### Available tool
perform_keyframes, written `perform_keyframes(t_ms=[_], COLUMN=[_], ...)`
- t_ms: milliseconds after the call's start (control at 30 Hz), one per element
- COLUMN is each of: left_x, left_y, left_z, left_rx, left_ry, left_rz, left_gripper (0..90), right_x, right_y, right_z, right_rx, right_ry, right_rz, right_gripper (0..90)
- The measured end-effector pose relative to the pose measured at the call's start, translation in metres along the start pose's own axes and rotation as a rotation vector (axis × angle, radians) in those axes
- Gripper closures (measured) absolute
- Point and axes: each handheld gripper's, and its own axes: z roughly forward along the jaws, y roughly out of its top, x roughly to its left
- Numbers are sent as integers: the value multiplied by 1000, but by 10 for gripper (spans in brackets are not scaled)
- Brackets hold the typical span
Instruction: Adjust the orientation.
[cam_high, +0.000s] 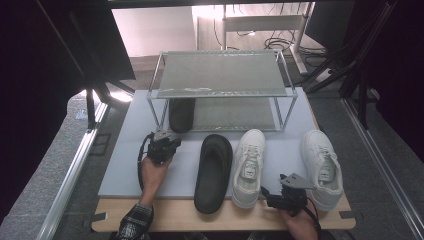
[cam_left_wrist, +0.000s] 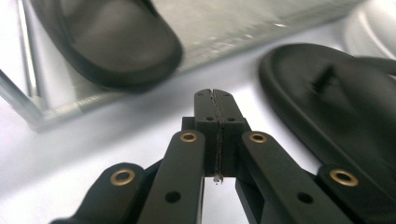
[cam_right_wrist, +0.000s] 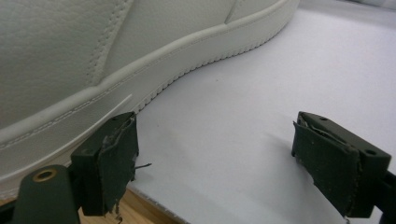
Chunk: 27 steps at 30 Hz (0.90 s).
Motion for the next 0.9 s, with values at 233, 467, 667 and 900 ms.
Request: perform_keyframes(t_ms=[233, 467, 667, 900], left_x=[-20, -46, -78, -106], left_y=[-7, -14, -18, -25], left_z=[-20, -39, -47, -37], left_rx=[1, -23, -24, 17], left_ry=[-53, -147, -217, -250], left_rz=[23, 11, 55, 108], left_gripper=[899, 899, 898, 899], right_x=[0, 0, 0, 0], right_y=[0, 0, 0, 0], right_z=[0, 0, 0, 0], right_rx=[0, 0, 0, 0], right_ry=[0, 0, 0, 0], right_rz=[1, 0, 0, 1], right_gripper=[148, 148, 148, 149])
